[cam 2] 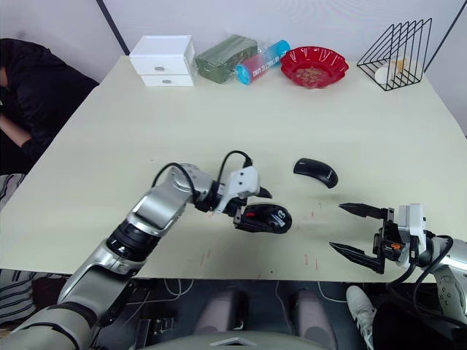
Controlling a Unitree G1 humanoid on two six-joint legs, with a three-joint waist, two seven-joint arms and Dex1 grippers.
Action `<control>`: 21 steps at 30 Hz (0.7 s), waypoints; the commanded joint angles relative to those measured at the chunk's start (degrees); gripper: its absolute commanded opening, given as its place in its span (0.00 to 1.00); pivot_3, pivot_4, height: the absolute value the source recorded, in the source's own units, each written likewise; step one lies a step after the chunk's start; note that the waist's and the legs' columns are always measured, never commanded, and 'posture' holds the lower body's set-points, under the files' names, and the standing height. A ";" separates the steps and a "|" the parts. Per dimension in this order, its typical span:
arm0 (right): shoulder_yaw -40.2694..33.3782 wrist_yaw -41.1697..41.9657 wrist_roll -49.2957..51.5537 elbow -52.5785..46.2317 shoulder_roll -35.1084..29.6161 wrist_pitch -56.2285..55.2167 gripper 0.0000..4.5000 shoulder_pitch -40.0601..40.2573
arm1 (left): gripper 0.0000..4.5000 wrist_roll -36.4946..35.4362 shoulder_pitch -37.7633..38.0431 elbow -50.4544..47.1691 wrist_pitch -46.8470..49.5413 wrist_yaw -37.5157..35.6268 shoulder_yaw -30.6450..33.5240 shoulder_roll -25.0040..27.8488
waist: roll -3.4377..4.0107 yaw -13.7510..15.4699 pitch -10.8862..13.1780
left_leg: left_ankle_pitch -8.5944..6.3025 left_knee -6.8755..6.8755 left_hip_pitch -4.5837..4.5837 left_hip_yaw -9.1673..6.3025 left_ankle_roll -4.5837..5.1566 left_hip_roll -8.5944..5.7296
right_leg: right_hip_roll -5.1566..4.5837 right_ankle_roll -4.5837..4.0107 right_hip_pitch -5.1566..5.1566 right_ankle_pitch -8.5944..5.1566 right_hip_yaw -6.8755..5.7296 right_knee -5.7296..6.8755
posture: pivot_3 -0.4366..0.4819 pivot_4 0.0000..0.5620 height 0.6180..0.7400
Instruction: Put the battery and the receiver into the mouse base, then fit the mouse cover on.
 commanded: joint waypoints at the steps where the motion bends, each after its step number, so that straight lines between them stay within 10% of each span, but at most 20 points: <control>1: -1.89 0.16 1.91 -0.73 0.07 -0.49 1.00 -1.53 | 0.99 -5.05 1.75 -4.66 -1.14 -1.94 4.06 1.77 | 0.02 -0.04 0.02 | 0.00 0.00 0.00 0.00 0.00 0.00 | 0.00 0.00 0.00 0.00 0.01 0.00 | 0.48 0.27 1.00; 21: -4.01 -6.31 1.02 -2.13 5.55 -5.16 1.00 -0.64 | 0.99 -15.77 18.96 -15.24 7.02 25.90 31.28 1.11 | -0.05 0.07 0.23 | 0.00 -0.01 0.00 0.00 -0.01 0.03 | -0.05 0.01 0.00 0.01 -0.01 0.01 | 0.48 0.27 1.00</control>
